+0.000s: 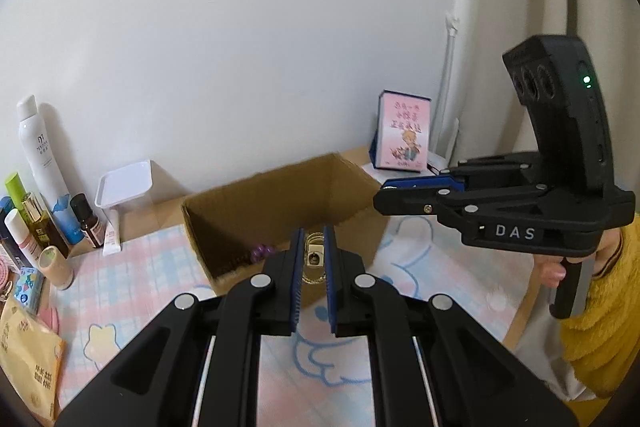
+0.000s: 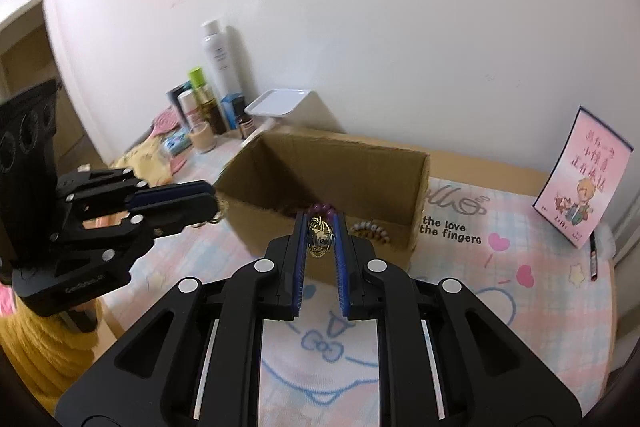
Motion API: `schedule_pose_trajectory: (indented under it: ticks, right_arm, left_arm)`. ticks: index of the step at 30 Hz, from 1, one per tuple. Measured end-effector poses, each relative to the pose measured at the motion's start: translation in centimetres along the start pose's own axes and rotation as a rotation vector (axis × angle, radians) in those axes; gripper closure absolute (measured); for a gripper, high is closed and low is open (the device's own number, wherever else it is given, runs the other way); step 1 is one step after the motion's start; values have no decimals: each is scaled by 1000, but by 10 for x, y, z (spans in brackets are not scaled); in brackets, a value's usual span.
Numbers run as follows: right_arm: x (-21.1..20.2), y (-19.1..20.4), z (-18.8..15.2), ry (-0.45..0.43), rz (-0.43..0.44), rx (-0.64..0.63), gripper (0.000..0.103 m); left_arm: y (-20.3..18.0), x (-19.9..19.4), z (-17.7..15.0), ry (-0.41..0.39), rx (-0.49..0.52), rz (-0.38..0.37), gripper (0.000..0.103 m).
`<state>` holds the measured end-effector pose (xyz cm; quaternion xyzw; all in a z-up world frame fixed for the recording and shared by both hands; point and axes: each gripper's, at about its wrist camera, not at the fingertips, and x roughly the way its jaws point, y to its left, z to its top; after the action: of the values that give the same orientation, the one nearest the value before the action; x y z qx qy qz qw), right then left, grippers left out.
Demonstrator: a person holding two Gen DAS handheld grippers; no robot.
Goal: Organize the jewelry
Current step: 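Lift both gold rings and carry them over the box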
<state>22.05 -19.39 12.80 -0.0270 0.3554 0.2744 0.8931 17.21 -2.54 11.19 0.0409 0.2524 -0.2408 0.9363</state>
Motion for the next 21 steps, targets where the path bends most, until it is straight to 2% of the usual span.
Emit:
schedule_pose_trajectory:
  ticks: [10,21]
  right_arm:
    - [38,-22,29,83,-19,70,91]
    - [67,-27,26,150,-12,66,91]
  left_arm:
    - [32,40,25,60,-92,-7,93]
    - [37,71,29,124,-69,49,93]
